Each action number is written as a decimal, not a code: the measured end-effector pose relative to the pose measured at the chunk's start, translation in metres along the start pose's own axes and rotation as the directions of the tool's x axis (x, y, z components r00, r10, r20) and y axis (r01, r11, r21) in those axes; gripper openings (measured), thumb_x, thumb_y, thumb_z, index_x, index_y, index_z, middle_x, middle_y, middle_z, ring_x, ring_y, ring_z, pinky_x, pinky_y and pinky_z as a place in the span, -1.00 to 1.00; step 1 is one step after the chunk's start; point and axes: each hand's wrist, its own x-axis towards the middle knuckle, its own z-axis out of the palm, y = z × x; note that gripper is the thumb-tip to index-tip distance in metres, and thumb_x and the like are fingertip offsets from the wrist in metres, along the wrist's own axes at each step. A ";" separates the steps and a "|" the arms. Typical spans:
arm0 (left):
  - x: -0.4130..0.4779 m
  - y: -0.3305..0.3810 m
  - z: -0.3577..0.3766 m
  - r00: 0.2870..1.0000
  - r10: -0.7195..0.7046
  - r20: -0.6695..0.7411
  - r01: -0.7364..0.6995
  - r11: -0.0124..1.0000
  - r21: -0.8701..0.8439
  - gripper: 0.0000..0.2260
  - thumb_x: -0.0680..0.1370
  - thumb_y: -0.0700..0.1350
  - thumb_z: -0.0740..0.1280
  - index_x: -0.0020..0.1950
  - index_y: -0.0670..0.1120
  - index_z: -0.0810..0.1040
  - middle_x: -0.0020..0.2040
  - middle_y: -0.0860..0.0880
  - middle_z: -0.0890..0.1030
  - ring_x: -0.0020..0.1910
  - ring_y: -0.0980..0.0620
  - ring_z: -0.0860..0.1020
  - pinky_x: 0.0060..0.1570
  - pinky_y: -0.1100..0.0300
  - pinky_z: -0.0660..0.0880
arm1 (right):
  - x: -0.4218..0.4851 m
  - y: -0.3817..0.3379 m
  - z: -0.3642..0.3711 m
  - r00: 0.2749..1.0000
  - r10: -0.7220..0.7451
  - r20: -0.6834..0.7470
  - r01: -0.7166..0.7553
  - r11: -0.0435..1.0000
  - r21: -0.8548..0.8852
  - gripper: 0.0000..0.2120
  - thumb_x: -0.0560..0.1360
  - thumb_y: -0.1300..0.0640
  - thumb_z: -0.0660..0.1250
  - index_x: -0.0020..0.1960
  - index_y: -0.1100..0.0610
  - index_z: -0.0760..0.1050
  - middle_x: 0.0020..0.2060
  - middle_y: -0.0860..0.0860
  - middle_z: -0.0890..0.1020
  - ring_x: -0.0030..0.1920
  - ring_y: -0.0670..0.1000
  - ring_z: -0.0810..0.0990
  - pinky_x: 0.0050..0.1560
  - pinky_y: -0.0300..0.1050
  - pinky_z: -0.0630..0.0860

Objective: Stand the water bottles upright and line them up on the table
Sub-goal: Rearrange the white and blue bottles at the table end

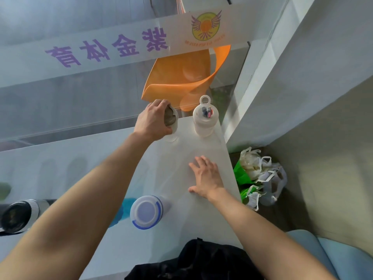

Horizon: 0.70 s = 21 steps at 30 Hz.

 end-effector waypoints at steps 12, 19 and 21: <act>0.001 -0.006 0.013 0.992 0.122 -0.042 -0.124 0.992 -0.037 -0.24 0.33 -0.01 0.70 0.45 -0.01 0.44 0.35 -0.05 0.55 0.23 -0.18 0.54 0.10 -0.15 0.64 | 0.000 -0.003 0.011 0.998 0.062 -0.015 -0.060 0.994 0.088 -0.03 0.42 -0.18 0.64 0.69 -0.05 0.25 0.71 0.05 0.14 0.73 0.15 -0.01 0.69 0.25 0.02; 0.001 -0.007 0.013 0.986 0.169 -0.010 -0.170 0.984 -0.047 -0.25 0.34 0.00 0.70 0.44 -0.02 0.43 0.34 -0.06 0.54 0.23 -0.17 0.52 0.13 -0.18 0.64 | 0.000 -0.004 0.008 0.997 0.072 -0.002 -0.071 0.994 0.084 -0.03 0.43 -0.17 0.64 0.69 -0.05 0.24 0.71 0.05 0.12 0.74 0.15 -0.03 0.70 0.23 -0.01; 0.001 -0.009 0.013 0.984 0.177 -0.001 -0.177 0.983 -0.042 -0.24 0.34 -0.02 0.70 0.45 -0.02 0.42 0.34 -0.06 0.53 0.24 -0.17 0.51 0.14 -0.20 0.64 | 0.000 -0.005 0.007 0.997 0.072 -0.002 -0.071 0.994 0.078 -0.04 0.43 -0.16 0.64 0.69 -0.05 0.24 0.71 0.05 0.12 0.74 0.15 -0.03 0.70 0.23 0.00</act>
